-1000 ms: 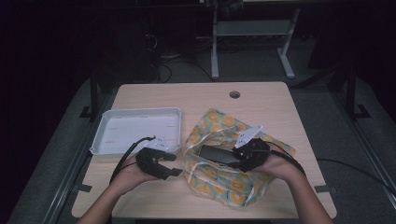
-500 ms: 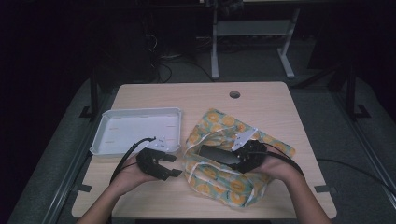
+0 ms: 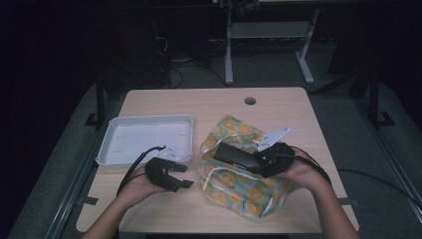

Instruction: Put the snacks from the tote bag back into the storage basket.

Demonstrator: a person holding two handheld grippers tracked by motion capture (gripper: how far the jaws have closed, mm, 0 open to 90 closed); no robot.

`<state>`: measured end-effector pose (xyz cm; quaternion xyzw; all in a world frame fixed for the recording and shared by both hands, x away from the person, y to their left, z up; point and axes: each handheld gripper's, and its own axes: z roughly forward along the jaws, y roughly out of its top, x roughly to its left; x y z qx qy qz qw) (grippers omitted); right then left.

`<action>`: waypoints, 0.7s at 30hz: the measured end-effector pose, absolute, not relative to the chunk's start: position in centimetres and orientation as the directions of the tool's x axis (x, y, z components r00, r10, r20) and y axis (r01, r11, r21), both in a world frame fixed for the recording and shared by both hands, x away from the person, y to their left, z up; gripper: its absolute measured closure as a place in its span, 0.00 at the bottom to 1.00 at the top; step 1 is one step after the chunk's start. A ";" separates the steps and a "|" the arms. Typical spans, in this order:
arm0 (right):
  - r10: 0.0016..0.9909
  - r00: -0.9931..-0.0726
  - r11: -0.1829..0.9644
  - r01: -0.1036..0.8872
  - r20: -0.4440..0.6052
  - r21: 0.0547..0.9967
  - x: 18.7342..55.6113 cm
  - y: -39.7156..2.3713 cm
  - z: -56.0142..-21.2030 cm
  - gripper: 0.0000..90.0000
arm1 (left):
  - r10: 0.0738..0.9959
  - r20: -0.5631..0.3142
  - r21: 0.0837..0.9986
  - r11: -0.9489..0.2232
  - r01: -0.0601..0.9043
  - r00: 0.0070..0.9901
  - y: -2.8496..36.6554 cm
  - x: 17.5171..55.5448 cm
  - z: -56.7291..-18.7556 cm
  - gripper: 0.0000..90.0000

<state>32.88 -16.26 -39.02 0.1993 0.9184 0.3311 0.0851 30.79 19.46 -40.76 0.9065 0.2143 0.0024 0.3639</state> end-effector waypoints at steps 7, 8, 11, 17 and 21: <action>0.464 -0.885 0.658 0.325 -0.026 0.679 33.2 -16.9 -37.4 0.47 | 0.392 -0.153 0.659 -0.643 0.390 0.907 19.6 30.9 -40.7 0.42; 0.466 -0.884 0.658 0.324 -0.030 0.679 33.2 -16.9 -37.3 0.47 | 0.392 -0.149 0.661 -0.644 0.386 0.908 19.7 30.9 -40.7 0.42; 0.465 -0.885 0.660 0.321 -0.034 0.679 33.4 -16.8 -36.6 0.47 | 0.388 -0.143 0.668 -0.641 0.378 0.911 19.7 31.0 -40.5 0.42; 0.450 -0.892 0.674 0.313 -0.036 0.670 34.0 -16.4 -35.2 0.47 | 0.391 -0.145 0.675 -0.633 0.380 0.909 19.8 31.1 -40.3 0.42; 0.439 -0.898 0.676 0.312 -0.024 0.668 34.4 -16.0 -34.4 0.48 | 0.389 -0.137 0.678 -0.634 0.372 0.911 20.0 31.3 -40.0 0.42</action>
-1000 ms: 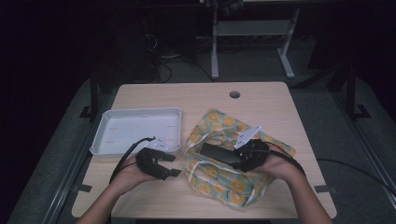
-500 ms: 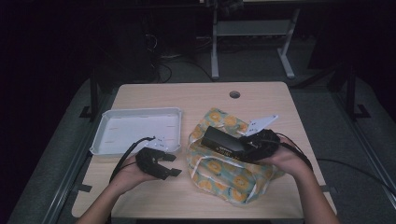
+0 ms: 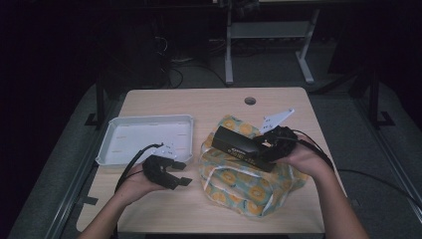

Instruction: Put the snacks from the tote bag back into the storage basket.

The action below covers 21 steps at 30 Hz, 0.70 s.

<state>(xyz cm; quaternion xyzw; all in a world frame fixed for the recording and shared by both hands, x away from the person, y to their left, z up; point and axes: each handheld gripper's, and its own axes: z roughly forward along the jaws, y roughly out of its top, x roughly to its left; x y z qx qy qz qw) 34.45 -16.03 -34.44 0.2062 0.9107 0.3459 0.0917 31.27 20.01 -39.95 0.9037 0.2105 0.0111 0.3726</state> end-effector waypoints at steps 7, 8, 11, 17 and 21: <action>0.388 -0.922 0.713 0.287 -0.018 0.640 35.5 -14.3 -33.0 0.48 | 0.376 -0.115 0.699 -0.627 0.344 0.920 21.0 32.3 -38.2 0.40; 0.375 -0.927 0.720 0.275 -0.023 0.637 35.6 -14.1 -32.8 0.48 | 0.375 -0.112 0.701 -0.626 0.341 0.920 21.3 32.5 -37.9 0.39; 0.349 -0.937 0.727 0.258 -0.019 0.636 36.1 -13.3 -32.4 0.48 | 0.371 -0.104 0.699 -0.632 0.333 0.923 22.1 33.2 -37.1 0.38; 0.281 -0.959 0.771 0.201 -0.041 0.604 36.7 -11.2 -31.8 0.48 | 0.353 -0.065 0.692 -0.658 0.297 0.933 23.2 33.9 -35.4 0.35; 0.241 -0.969 0.791 0.166 -0.051 0.588 36.8 -10.2 -31.8 0.48 | 0.343 -0.042 0.684 -0.675 0.278 0.938 23.6 34.1 -34.2 0.35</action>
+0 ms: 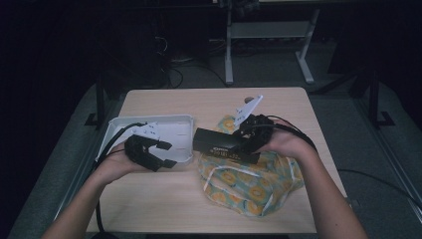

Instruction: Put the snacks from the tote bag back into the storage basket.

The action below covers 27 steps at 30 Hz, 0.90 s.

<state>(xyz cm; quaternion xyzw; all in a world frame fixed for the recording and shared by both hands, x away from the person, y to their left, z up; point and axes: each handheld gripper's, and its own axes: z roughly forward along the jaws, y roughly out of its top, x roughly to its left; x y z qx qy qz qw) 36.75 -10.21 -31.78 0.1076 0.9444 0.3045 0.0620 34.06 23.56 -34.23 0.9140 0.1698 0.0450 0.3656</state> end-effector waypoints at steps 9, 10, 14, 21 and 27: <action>0.150 -0.986 0.826 0.087 -0.069 0.557 36.8 -7.6 -31.6 0.48 | 0.267 0.018 0.660 -0.727 0.189 0.963 23.0 34.4 -31.3 0.34; 0.144 -0.987 0.830 0.082 -0.069 0.551 36.7 -7.3 -31.6 0.48 | 0.245 0.026 0.656 -0.735 0.168 0.969 22.7 34.4 -30.9 0.34; 0.107 -0.992 0.839 0.054 -0.068 0.541 36.7 -6.1 -31.5 0.48 | 0.202 0.046 0.642 -0.757 0.126 0.978 22.0 34.4 -30.1 0.32; 0.071 -0.995 0.847 0.023 -0.069 0.531 36.5 -4.7 -31.4 0.48 | 0.146 0.056 0.605 -0.792 0.083 0.988 20.5 34.7 -30.0 0.31; 0.016 -0.996 0.848 -0.035 -0.091 0.529 36.2 -3.7 -31.2 0.48 | 0.095 0.055 0.558 -0.828 0.048 0.994 19.0 34.9 -30.4 0.31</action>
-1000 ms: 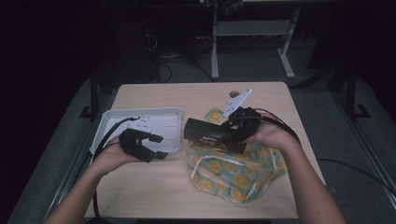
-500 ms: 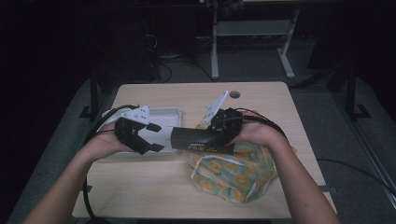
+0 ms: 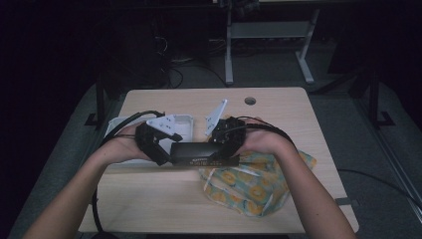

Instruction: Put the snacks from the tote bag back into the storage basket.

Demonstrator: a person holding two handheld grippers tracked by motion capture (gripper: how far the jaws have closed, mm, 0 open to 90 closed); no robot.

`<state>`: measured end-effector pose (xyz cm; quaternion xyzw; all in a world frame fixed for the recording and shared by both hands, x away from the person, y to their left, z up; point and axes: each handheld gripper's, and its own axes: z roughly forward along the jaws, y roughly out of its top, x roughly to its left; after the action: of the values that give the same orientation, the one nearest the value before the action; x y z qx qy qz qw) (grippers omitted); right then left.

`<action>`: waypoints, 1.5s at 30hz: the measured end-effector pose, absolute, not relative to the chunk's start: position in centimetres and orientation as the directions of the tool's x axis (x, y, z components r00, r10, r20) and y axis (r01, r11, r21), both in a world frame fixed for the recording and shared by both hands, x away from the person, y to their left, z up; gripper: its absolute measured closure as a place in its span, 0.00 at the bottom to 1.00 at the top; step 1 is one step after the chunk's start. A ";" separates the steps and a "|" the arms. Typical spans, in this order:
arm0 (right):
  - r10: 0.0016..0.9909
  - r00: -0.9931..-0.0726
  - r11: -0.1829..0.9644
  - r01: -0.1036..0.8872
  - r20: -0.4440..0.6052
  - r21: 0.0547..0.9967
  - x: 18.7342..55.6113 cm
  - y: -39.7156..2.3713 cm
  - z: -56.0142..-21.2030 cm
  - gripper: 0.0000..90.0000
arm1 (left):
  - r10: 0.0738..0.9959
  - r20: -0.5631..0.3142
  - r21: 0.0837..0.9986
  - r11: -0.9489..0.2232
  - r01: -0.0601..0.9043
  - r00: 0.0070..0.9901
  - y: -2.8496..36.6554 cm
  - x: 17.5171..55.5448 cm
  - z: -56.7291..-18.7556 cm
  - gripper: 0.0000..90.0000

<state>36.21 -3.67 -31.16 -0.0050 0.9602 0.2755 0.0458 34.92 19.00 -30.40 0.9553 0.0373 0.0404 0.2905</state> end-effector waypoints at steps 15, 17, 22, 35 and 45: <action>-0.019 -0.995 0.835 -0.069 -0.097 0.546 35.8 -2.6 -30.8 0.48 | 0.041 0.040 0.482 -0.876 0.017 0.998 16.5 35.4 -31.0 0.40; -0.020 -0.995 0.834 -0.071 -0.097 0.548 35.7 -2.5 -30.8 0.48 | 0.037 0.037 0.476 -0.879 0.015 0.999 16.3 35.5 -31.1 0.42; -0.022 -0.995 0.832 -0.075 -0.102 0.550 35.7 -2.5 -30.8 0.48 | 0.029 0.030 0.469 -0.883 0.012 0.999 16.1 35.5 -31.3 0.44; -0.016 -0.996 0.824 -0.061 -0.084 0.564 35.8 -2.8 -31.2 0.39 | 0.018 0.029 0.456 -0.890 0.003 0.999 15.9 35.4 -31.5 0.48; 0.065 -0.995 0.793 0.008 -0.071 0.609 35.7 -4.9 -31.1 0.23 | 0.020 0.028 0.452 -0.892 0.005 0.999 16.9 35.4 -31.5 0.48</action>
<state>35.66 -4.90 -31.14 0.0192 0.9458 0.3211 0.0443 35.35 16.91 -31.48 0.9726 0.0063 0.0160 0.2320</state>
